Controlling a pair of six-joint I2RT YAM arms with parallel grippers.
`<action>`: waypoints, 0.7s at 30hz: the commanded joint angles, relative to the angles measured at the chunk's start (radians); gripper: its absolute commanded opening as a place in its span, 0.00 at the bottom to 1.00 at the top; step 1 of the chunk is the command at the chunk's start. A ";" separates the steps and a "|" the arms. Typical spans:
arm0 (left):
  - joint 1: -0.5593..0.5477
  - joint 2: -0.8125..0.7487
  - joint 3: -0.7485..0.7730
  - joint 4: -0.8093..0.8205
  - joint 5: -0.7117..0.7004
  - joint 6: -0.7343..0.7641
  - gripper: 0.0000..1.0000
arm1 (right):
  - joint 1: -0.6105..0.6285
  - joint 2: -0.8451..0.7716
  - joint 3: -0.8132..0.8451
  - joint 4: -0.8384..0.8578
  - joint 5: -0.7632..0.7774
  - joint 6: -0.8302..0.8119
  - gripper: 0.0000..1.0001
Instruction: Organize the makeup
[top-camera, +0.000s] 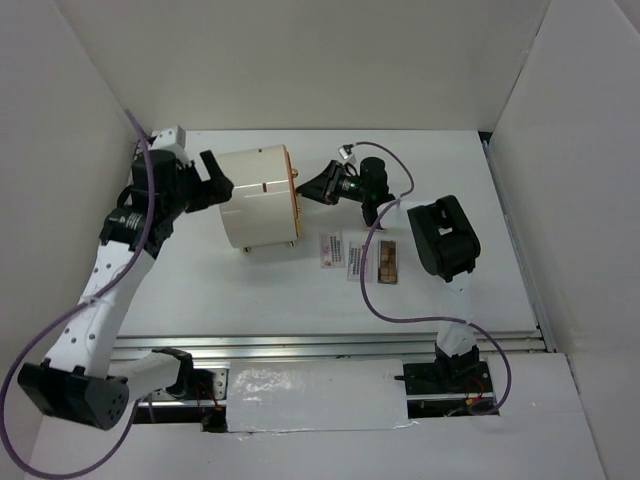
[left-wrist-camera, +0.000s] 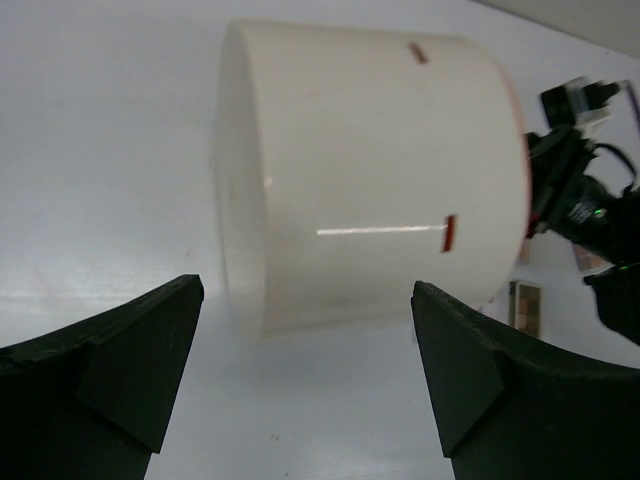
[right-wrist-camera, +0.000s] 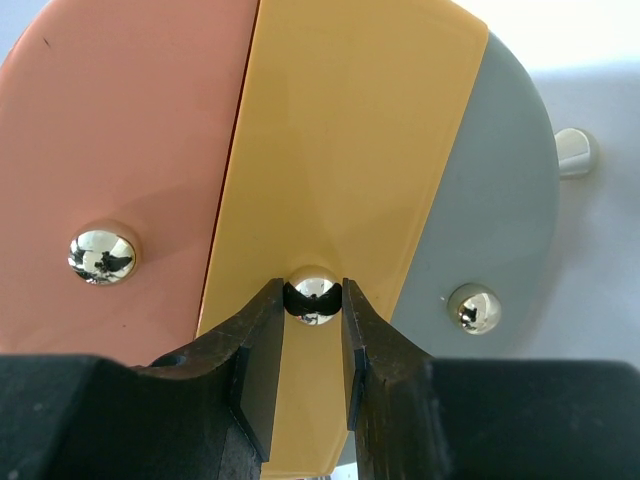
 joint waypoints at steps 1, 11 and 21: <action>-0.040 0.122 0.157 0.066 0.086 0.008 0.99 | 0.039 0.008 0.022 -0.107 0.008 -0.044 0.31; -0.095 0.348 0.320 0.035 0.092 0.077 0.99 | 0.085 0.055 0.157 -0.233 0.008 -0.099 0.31; -0.118 0.488 0.380 0.042 0.046 0.111 0.98 | 0.094 0.081 0.184 -0.254 -0.015 -0.123 0.32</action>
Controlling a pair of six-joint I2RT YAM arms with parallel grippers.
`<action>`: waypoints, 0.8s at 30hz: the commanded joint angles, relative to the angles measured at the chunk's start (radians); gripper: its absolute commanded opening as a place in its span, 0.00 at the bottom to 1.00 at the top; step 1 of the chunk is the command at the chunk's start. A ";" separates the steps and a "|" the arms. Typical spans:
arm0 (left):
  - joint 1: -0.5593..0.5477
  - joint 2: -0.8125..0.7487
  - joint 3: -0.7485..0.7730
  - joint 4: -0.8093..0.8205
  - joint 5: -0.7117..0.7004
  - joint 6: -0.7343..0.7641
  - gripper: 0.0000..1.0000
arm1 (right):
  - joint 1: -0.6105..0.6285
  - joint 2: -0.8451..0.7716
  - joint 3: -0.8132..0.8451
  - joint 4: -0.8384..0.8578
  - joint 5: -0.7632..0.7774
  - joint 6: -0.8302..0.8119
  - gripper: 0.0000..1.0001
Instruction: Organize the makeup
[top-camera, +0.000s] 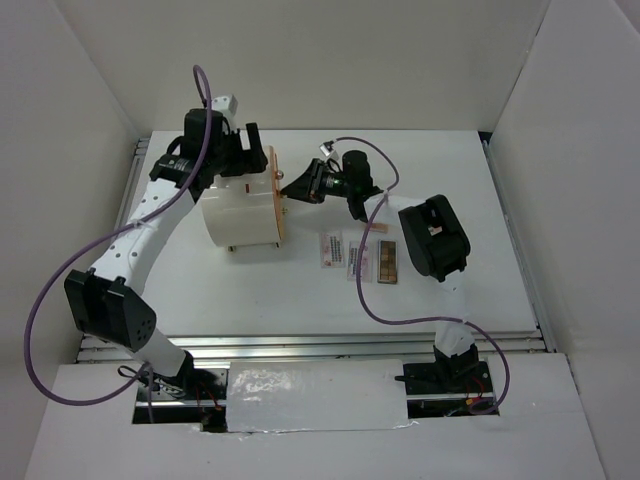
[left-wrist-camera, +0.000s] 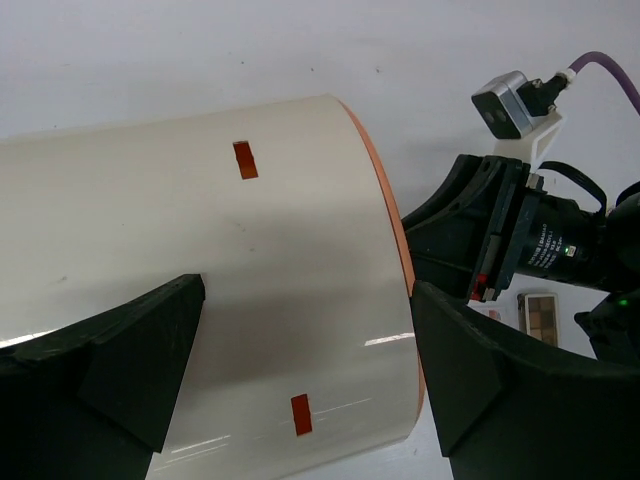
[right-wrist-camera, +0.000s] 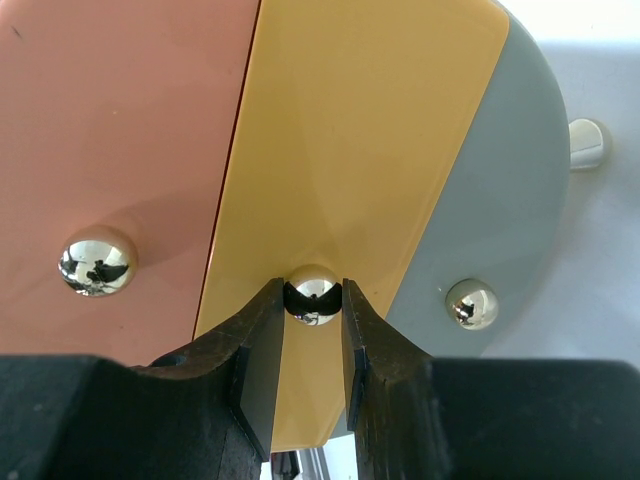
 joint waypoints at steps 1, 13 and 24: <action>-0.022 -0.020 -0.031 0.016 -0.007 0.000 0.98 | 0.020 0.041 0.035 -0.082 -0.018 -0.050 0.32; -0.164 -0.094 -0.146 -0.048 -0.175 -0.162 0.99 | 0.020 0.038 0.037 -0.101 -0.009 -0.059 0.32; -0.170 -0.084 -0.144 -0.117 -0.291 -0.181 0.99 | 0.020 0.030 0.044 -0.114 -0.012 -0.064 0.32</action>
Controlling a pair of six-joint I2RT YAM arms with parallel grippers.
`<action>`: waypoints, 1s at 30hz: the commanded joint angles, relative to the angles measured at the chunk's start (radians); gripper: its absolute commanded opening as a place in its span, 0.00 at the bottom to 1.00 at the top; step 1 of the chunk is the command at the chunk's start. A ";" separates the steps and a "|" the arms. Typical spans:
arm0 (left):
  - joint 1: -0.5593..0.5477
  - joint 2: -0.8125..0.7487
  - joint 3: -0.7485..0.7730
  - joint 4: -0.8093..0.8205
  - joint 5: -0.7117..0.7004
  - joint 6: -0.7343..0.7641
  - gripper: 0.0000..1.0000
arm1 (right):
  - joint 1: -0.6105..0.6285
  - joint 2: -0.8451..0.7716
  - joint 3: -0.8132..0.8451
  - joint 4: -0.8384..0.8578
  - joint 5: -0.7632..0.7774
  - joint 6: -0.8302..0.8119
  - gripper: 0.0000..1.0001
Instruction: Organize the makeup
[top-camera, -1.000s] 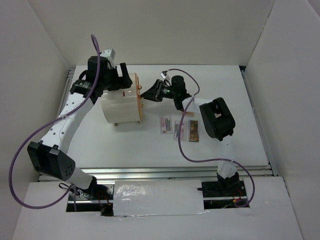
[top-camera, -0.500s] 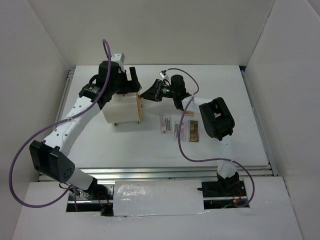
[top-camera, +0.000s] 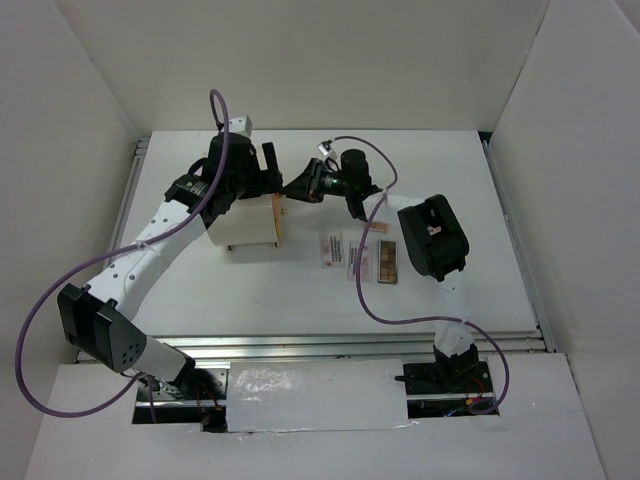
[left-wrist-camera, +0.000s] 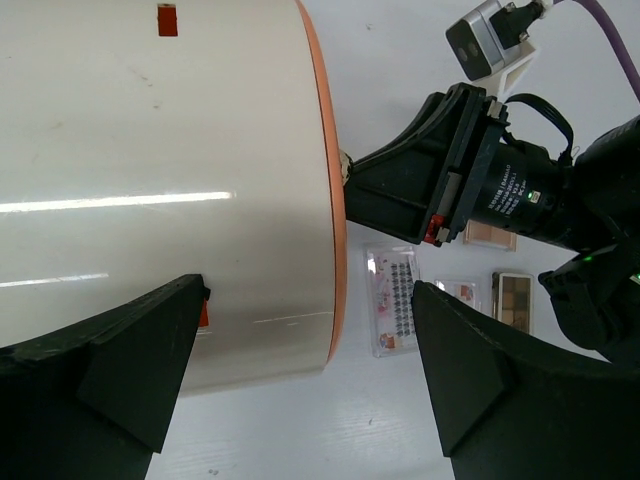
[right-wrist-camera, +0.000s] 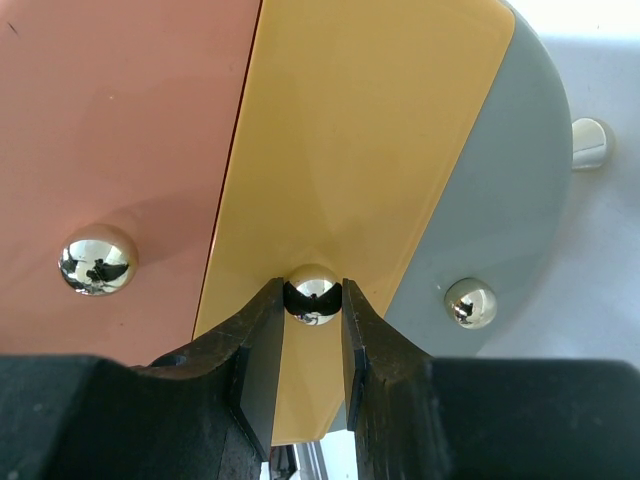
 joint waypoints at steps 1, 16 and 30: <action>0.008 0.021 -0.009 -0.108 -0.064 -0.016 0.99 | 0.020 0.019 0.015 -0.080 0.001 -0.044 0.32; -0.003 0.072 -0.070 -0.111 -0.094 -0.062 1.00 | -0.014 -0.011 -0.052 -0.013 -0.010 -0.015 0.31; -0.015 0.108 -0.137 -0.075 -0.121 -0.116 0.99 | -0.106 -0.068 -0.109 -0.036 -0.048 -0.032 0.33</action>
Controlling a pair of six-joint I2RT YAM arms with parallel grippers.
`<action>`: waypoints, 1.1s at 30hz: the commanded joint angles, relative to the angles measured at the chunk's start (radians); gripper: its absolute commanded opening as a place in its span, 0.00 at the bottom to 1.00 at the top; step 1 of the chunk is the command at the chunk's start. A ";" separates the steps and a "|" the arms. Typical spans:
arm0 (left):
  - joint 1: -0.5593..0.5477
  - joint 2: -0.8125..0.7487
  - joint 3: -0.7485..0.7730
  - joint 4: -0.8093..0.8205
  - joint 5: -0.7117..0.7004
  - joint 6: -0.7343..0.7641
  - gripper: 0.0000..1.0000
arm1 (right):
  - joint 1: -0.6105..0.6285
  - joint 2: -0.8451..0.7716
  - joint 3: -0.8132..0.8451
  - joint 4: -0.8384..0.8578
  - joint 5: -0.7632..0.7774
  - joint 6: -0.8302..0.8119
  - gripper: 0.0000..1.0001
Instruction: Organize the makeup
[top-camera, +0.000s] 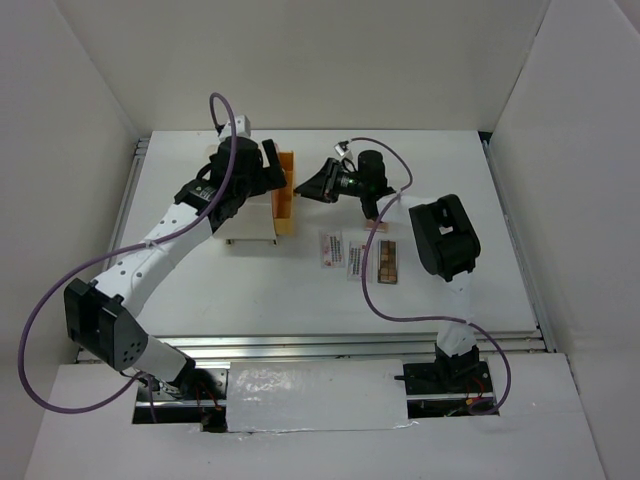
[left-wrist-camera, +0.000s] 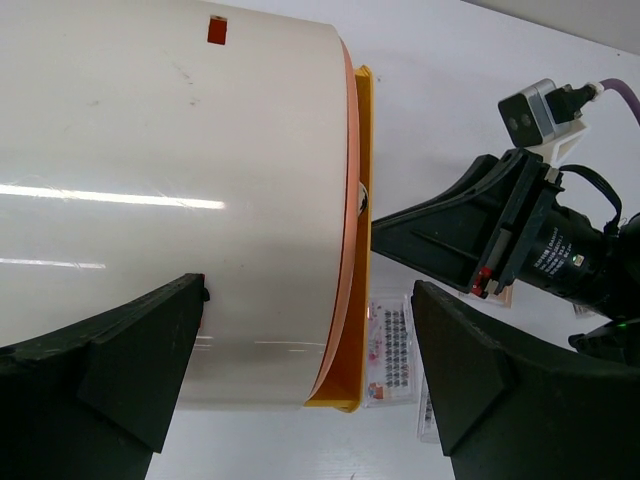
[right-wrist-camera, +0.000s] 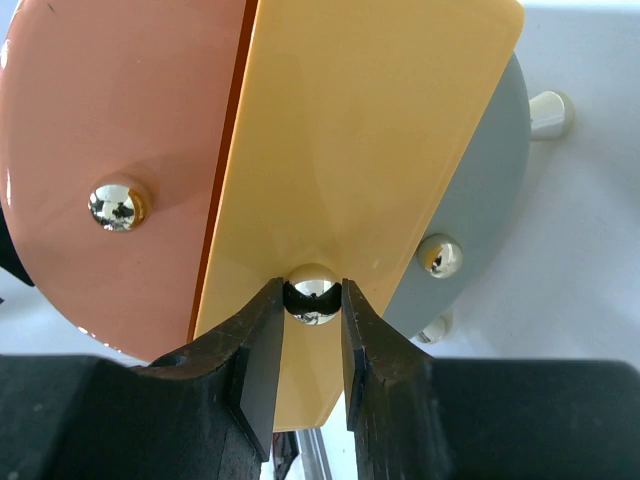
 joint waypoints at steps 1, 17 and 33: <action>0.004 0.094 -0.080 -0.186 -0.014 -0.049 0.99 | -0.032 -0.014 -0.003 -0.111 -0.030 -0.054 0.32; -0.024 0.111 -0.072 -0.186 -0.040 -0.077 0.99 | -0.111 -0.056 -0.041 -0.180 -0.061 -0.104 0.35; -0.030 0.111 -0.064 -0.186 -0.042 -0.084 1.00 | -0.143 -0.080 0.002 -0.292 -0.081 -0.165 0.43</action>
